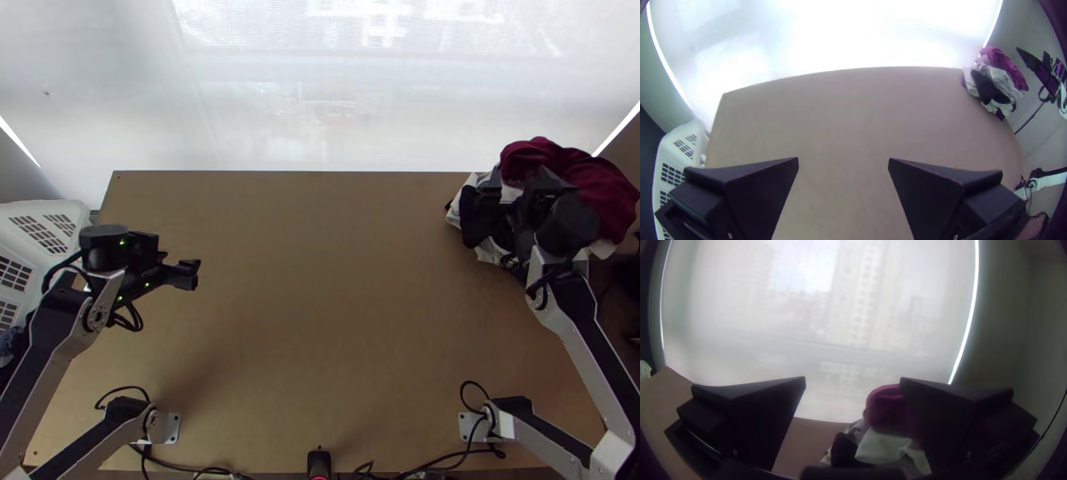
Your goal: Fold the t-shirt
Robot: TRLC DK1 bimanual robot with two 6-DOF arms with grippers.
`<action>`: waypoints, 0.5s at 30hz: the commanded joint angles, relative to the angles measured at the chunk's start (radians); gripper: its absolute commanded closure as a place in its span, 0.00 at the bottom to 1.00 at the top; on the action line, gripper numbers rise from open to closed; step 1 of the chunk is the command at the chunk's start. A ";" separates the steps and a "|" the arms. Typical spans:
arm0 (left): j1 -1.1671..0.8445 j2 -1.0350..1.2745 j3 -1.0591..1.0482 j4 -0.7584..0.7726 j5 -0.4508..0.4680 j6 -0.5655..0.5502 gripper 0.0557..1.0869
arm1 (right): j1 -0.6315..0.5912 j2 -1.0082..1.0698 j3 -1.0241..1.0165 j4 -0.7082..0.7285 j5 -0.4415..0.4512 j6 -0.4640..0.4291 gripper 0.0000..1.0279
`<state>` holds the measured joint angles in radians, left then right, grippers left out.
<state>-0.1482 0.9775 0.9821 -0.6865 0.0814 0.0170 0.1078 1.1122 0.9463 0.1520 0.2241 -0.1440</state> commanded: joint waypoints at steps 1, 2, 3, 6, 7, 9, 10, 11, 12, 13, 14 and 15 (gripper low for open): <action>0.056 -0.264 -0.154 0.165 -0.144 0.015 0.05 | 0.138 -0.192 -0.069 -0.198 0.004 0.109 0.05; 0.065 -0.312 -0.188 0.208 -0.154 0.012 0.05 | 0.155 -0.226 -0.098 -0.198 0.004 0.107 0.05; 0.073 -0.367 -0.226 0.243 -0.158 0.008 0.05 | 0.170 -0.265 -0.135 -0.198 0.004 0.103 0.05; 0.091 -0.514 -0.316 0.289 -0.167 -0.012 0.05 | 0.242 -0.396 -0.265 -0.198 0.004 0.098 0.05; 0.091 -0.551 -0.333 0.272 -0.166 -0.014 0.05 | 0.260 -0.446 -0.316 -0.197 0.003 0.118 0.05; 0.093 -0.605 -0.367 0.234 -0.167 -0.023 0.05 | 0.293 -0.545 -0.408 -0.195 0.003 0.129 0.05; 0.099 -0.635 -0.390 0.211 -0.167 -0.037 0.05 | 0.309 -0.604 -0.458 -0.184 0.004 0.129 0.05; 0.116 -0.669 -0.418 0.193 -0.167 -0.054 0.05 | 0.331 -0.666 -0.508 -0.180 0.004 0.124 0.05; 0.142 -0.711 -0.451 0.180 -0.167 -0.072 0.05 | 0.349 -0.724 -0.549 -0.181 0.006 0.106 0.05; 0.170 -0.763 -0.480 0.166 -0.166 -0.092 0.05 | 0.366 -0.792 -0.583 -0.192 0.006 0.084 0.05; 0.193 -0.826 -0.502 0.148 -0.167 -0.107 0.05 | 0.386 -0.859 -0.613 -0.200 0.006 0.070 0.05; 0.210 -0.895 -0.514 0.143 -0.167 -0.112 0.05 | 0.403 -0.937 -0.641 -0.223 0.009 0.050 0.05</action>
<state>-0.0338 0.3885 0.6182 -0.4942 -0.0731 -0.0307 0.3908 0.5495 0.5392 -0.0288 0.2279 -0.0414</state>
